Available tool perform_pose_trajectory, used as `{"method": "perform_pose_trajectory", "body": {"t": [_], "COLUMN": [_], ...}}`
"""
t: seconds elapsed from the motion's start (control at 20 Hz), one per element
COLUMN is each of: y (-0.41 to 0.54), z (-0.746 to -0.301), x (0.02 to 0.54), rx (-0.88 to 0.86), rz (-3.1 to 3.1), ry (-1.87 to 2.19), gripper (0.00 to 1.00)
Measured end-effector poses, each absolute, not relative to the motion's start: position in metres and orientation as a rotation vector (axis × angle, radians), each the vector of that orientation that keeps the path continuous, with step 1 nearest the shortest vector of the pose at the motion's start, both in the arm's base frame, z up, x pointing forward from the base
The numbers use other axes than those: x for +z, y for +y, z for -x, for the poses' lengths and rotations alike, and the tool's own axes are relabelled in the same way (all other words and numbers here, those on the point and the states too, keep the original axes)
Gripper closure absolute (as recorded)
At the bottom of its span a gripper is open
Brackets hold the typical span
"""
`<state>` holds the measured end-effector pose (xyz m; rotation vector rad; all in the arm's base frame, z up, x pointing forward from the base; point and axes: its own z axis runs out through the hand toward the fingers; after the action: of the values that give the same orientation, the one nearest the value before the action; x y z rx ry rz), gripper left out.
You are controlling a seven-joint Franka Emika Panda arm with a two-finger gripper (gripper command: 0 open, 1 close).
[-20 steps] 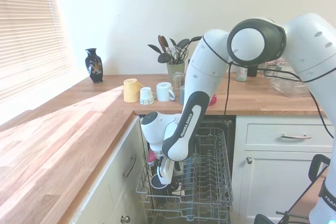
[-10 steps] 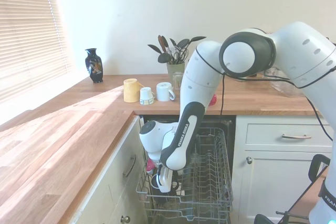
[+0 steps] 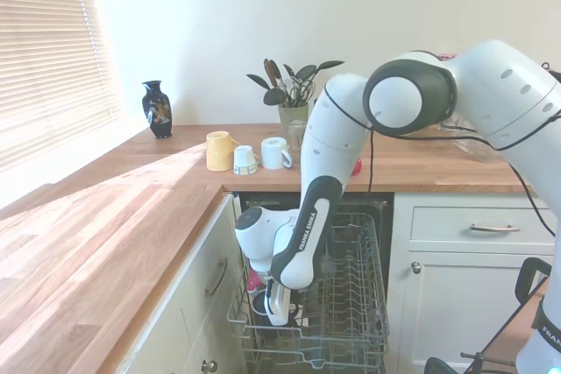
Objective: Move a mug from dishwasher to table
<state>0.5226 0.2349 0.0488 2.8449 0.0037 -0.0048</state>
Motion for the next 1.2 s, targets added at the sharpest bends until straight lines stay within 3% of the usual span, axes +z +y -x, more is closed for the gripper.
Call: {"method": "perform_pose_trajectory", "body": {"t": [1.2], "y": [0.249], "z": [-0.519], "x": [0.035], "rx": [-0.029], "rz": [-2.831], "ry": [0.028], "gripper": [1.0]}}
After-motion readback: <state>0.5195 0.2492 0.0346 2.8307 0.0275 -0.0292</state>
